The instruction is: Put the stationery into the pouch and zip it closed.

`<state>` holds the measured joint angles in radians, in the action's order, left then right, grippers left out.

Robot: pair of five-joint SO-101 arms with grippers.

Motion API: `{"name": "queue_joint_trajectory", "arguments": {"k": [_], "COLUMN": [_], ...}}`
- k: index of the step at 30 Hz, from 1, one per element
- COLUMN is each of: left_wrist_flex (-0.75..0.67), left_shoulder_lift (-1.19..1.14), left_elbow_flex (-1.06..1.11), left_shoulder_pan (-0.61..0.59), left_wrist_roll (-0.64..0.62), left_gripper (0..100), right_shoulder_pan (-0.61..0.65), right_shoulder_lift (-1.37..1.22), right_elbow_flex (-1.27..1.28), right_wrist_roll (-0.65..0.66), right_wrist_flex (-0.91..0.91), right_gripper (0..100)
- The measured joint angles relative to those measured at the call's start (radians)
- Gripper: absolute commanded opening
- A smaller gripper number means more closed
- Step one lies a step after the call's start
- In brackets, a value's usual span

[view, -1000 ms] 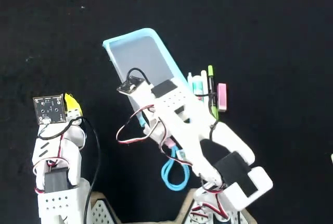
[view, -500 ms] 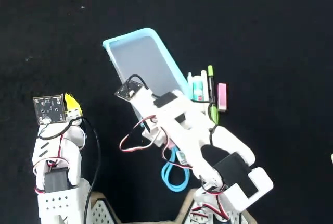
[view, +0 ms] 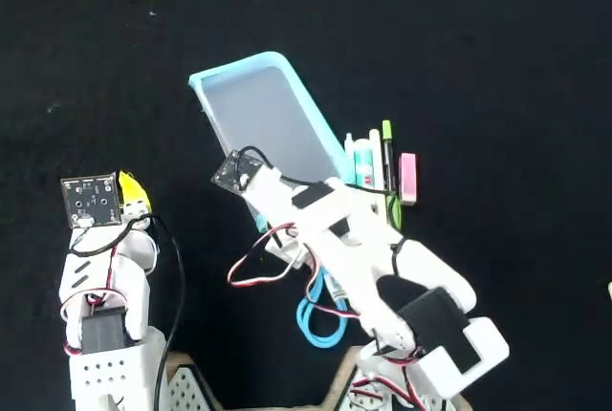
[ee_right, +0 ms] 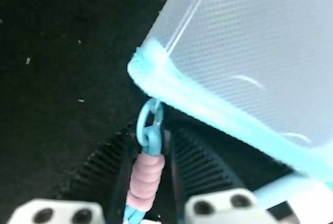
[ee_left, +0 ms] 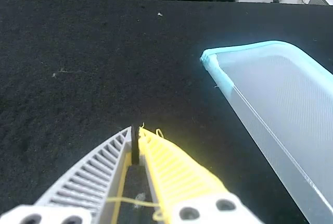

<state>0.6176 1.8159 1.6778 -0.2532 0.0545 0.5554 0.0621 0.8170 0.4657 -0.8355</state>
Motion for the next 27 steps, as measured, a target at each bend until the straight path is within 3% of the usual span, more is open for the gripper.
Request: {"name": "queue_joint_trajectory", "arguments": {"k": [6, 11, 15, 18, 27], "left_wrist_flex": [0.0, 0.0, 0.003, 0.005, 0.044], "left_shoulder_lift": [0.0, 0.0, 0.0, 0.0, 0.0], "left_elbow_flex": [0.0, 0.0, 0.0, 0.0, 0.0], "left_shoulder_pan": [0.0, 0.034, 0.097, 0.117, 0.19], "left_wrist_roll": [0.0, 0.0, 0.0, 0.0, -0.031], "left_gripper": [3, 3, 4, 10, 14], "right_shoulder_pan": [-0.114, -0.098, -0.012, 0.037, 0.107], "right_shoulder_lift": [0.183, 0.506, 0.727, 0.844, 0.98], "right_elbow_flex": [0.005, 0.066, 0.169, 0.284, 0.569], "right_wrist_roll": [0.0, -0.028, -0.074, -0.086, -0.086], "right_wrist_flex": [-0.052, -0.032, 0.109, 0.261, 0.575], "right_gripper": [1.0, 1.1, 1.1, 1.1, 1.1]}}
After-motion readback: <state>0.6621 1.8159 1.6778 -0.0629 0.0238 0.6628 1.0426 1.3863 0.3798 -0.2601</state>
